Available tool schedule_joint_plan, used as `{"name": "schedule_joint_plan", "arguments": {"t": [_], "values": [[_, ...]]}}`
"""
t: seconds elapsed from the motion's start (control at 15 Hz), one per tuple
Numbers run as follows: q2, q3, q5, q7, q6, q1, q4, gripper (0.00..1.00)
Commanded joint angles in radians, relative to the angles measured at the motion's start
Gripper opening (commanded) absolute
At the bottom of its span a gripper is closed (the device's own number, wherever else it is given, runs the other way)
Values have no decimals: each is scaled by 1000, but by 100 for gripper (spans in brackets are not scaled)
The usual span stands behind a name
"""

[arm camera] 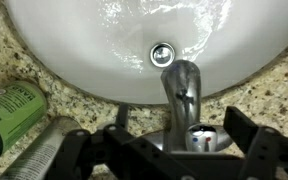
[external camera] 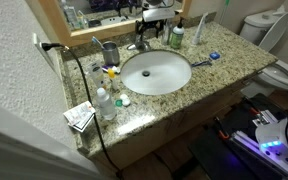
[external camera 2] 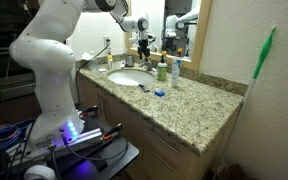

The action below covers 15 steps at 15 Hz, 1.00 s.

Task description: Open the tap, wet the shaving stick then close tap

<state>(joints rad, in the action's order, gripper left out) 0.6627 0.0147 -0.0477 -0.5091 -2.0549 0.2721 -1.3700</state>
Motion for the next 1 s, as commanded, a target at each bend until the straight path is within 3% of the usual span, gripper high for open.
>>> {"name": "schedule_joint_plan", "arguments": {"t": [0.0, 0.6, 0.93], "values": [[14, -16, -16, -8, -60, 11, 8, 67], [13, -16, -16, -4, -122, 16, 3, 5], [-99, 33, 93, 52, -224, -37, -116, 7]]}}
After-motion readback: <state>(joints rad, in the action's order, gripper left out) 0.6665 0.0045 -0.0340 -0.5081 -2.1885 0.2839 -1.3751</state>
